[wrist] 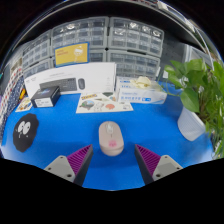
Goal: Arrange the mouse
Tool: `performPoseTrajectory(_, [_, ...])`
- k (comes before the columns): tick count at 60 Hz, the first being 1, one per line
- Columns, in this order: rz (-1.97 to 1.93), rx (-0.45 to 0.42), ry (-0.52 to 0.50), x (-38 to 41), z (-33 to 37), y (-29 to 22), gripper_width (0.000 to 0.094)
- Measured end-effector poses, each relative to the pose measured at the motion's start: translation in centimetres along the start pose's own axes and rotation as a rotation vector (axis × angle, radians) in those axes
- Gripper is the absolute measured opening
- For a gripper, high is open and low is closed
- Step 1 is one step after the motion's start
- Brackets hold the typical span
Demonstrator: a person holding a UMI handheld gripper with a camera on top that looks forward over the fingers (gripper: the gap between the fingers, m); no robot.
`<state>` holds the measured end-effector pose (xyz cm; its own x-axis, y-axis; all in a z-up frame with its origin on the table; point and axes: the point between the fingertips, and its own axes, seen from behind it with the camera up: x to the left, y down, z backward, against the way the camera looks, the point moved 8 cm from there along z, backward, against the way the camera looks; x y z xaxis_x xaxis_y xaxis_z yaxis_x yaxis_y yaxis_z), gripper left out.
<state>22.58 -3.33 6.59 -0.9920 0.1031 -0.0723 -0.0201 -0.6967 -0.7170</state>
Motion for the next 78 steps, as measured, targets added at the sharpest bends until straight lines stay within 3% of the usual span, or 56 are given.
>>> performPoseTrajectory(8, [-0.012,-0.018,-0.041,-0.5,-4.2,-1.4,0.0817])
performPoseTrajectory(12, [-0.008,0.016,-0.051,-0.1,-4.5,-2.3,0.0764])
performPoseTrajectory(14, [-0.016,0.015,-0.065,0.1,-4.7,-2.3,0.0674])
performPoseTrajectory(15, [-0.021,0.014,-0.070,0.2,-4.8,-2.3,0.0688])
performPoseTrajectory(19, [-0.027,0.012,-0.084,0.4,-5.0,-2.3,0.0601])
performPoseTrajectory(20, [-0.023,0.010,-0.087,0.5,-5.0,-2.3,0.0627])
performPoseTrajectory(22, [-0.011,0.005,-0.087,0.7,-5.0,-2.3,0.0467])
performPoseTrajectory(30, [-0.006,0.024,-0.067,0.9,-5.0,-2.3,0.0428])
performPoseTrajectory(31, [-0.016,0.027,-0.063,0.9,-5.0,-2.3,0.0368])
performPoseTrajectory(35, [-0.025,0.038,-0.052,0.9,-5.1,-2.3,0.0324])
performPoseTrajectory(41, [-0.036,0.061,-0.012,1.0,-4.7,-2.7,0.0318])
performPoseTrajectory(46, [-0.049,0.009,0.024,1.6,-2.9,-5.1,0.0319])
performPoseTrajectory(56, [-0.052,-0.170,0.075,5.3,3.6,-12.9,0.0320])
performPoseTrajectory(58, [-0.051,-0.253,0.058,6.1,4.3,-13.1,0.0320])
performPoseTrajectory(59, [-0.044,-0.217,0.074,7.3,6.1,-15.3,0.0320])
performPoseTrajectory(67, [-0.020,-0.321,0.042,14.9,10.7,-20.8,0.0321])
performPoseTrajectory(68, [-0.021,-0.398,0.013,15.1,10.7,-18.6,0.0321])
performPoseTrajectory(69, [-0.017,-0.351,0.020,16.6,11.7,-20.7,0.0321])
performPoseTrajectory(75, [0.008,-0.378,-0.045,23.0,12.3,-20.6,0.0319])
performPoseTrajectory(78, [0.016,-0.344,-0.074,26.1,11.5,-20.4,0.0318])
